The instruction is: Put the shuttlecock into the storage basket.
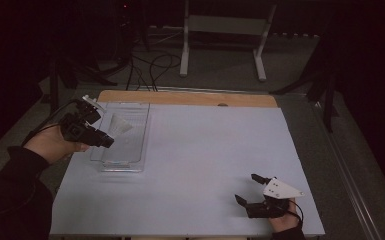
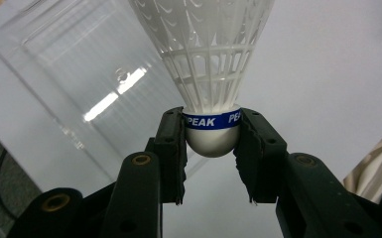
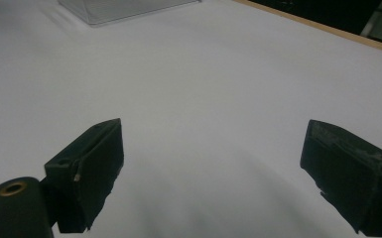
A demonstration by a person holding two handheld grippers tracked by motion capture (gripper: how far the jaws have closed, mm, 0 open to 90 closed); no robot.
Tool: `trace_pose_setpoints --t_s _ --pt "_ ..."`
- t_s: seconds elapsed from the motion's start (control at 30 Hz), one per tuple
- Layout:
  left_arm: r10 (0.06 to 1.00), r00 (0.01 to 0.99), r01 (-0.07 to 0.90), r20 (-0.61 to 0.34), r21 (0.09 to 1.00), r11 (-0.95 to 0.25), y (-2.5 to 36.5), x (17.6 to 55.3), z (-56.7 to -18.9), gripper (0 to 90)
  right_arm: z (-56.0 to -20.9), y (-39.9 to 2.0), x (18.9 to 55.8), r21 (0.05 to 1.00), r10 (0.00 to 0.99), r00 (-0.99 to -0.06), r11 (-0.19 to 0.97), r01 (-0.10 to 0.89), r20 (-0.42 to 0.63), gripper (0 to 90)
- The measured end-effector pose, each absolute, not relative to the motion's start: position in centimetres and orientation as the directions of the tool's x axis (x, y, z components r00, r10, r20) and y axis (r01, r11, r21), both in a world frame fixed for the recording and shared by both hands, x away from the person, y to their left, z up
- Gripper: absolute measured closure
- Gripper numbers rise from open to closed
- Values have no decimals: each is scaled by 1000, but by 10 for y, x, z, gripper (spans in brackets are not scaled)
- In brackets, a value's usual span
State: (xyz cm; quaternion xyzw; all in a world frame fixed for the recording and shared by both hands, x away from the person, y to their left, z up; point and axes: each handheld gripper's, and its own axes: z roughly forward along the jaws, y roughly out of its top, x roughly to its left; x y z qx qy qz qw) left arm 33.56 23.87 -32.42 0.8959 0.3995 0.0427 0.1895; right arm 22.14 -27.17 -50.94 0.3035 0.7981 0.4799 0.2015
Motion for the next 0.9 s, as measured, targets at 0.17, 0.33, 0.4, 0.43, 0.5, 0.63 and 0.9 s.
trace_pose_setpoints --t_s 0.17,0.33,0.4,0.43,0.5,0.63,0.9 --pt "763 644 724 -53 364 -586 246 335 -328 659 -509 -272 221 890 679 -734 352 290 -29 99" --pt "780 622 741 -59 364 -564 252 335 -333 659 -509 -272 221 889 678 -734 354 292 -29 99" --pt "787 615 746 -54 365 -557 254 336 -335 659 -509 -272 221 889 678 -735 355 289 -32 99" --pt "787 615 745 -57 369 -555 254 336 -337 659 -509 -272 221 889 677 -735 354 290 -30 99" --pt "790 610 745 -56 379 -549 256 336 -338 659 -509 -272 221 889 678 -734 355 289 -32 99" --pt "792 608 738 -53 404 -540 260 336 -345 659 -509 -272 221 888 678 -735 356 292 -30 99" --pt "775 631 714 -40 422 -559 266 338 -365 659 -510 -272 221 887 676 -736 356 295 -27 99"
